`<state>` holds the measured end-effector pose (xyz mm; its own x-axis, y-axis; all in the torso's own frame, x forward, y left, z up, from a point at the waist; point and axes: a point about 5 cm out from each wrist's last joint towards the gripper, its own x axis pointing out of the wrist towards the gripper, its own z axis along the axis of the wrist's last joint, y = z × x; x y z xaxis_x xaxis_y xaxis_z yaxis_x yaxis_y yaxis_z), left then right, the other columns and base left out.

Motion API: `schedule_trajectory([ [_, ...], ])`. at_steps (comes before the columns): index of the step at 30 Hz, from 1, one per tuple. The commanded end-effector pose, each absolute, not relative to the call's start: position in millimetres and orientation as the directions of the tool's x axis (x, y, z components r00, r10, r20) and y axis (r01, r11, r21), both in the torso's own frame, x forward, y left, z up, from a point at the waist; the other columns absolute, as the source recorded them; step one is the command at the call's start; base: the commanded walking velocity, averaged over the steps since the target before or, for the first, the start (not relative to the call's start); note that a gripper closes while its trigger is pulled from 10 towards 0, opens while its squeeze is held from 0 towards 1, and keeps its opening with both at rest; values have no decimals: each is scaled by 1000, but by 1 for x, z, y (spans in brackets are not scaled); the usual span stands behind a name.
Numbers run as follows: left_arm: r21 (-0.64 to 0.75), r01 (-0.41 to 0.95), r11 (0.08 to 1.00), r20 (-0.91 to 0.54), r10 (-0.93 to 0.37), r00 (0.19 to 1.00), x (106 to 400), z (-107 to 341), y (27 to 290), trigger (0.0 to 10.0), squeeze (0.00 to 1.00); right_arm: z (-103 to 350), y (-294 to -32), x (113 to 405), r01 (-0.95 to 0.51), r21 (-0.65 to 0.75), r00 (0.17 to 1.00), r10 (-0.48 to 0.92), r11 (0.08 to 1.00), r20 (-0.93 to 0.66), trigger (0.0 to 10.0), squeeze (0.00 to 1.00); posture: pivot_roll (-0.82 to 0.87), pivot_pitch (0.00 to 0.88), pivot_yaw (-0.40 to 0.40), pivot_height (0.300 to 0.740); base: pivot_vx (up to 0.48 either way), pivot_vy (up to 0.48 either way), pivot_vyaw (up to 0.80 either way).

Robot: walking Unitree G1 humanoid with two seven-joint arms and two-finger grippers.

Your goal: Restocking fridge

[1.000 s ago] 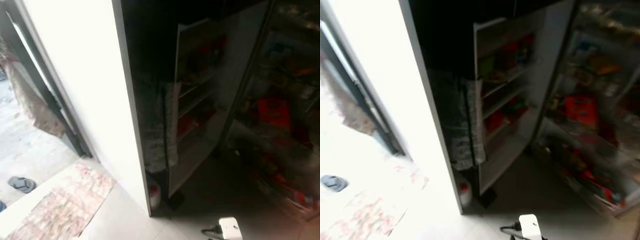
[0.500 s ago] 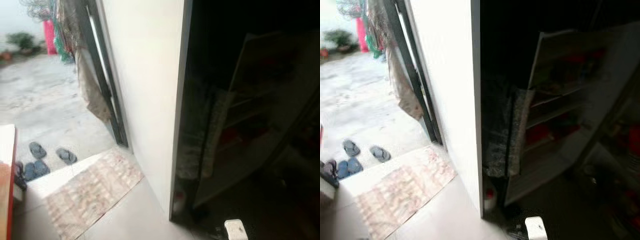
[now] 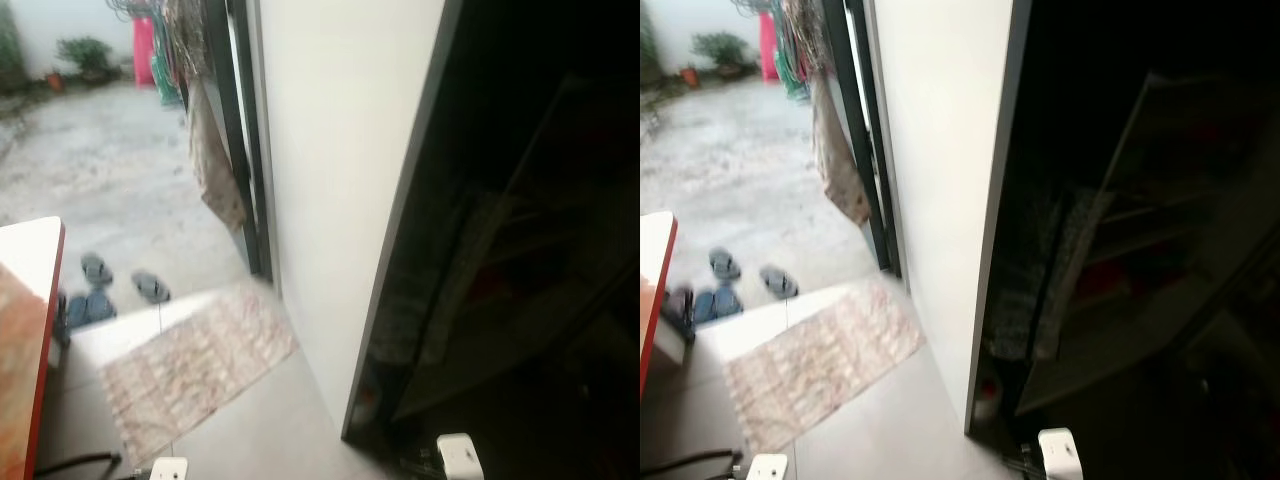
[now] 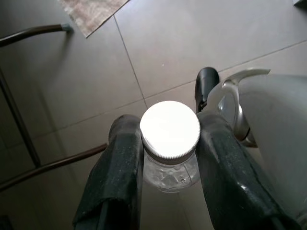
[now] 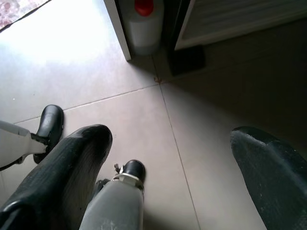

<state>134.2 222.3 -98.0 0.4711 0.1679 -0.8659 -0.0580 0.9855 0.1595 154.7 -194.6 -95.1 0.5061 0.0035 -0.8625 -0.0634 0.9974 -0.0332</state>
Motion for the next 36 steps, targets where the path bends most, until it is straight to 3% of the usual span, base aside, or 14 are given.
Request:
schedule_trajectory([
  [1, 170, -42, 984, -875, 171, 453, 127, -100, 226, 10000, 0, -98, -199, 147, -58, -41, 479, -8, 997, -878, 10000, 0, 46, 0, -11, 740, 0, -244, 0],
  [8, 183, -55, 982, -883, 188, 430, 107, -101, 242, 10000, 0, -97, -198, 148, -85, -49, 487, -2, 995, -874, 10000, 0, 47, 0, -17, 740, 0, -255, 213],
  [17, 167, -47, 985, -884, 171, 435, 112, -105, 222, 10000, 0, -97, -197, 148, -63, -34, 484, 1, 997, -875, 10000, 0, 46, 0, -17, 740, 0, -285, 320],
  [29, 179, -50, 983, -879, 182, 440, 116, -101, 235, 10000, 0, -95, -190, 157, -80, -28, 499, 15, 996, -867, 10000, 0, 40, 0, -11, 740, 0, -289, 0],
  [36, 168, -36, 985, -882, 167, 442, 117, -103, 222, 10000, 0, -95, -188, 159, -90, -28, 501, 21, 996, -865, 10000, 0, 40, 0, -11, 740, 0, -290, 0],
])
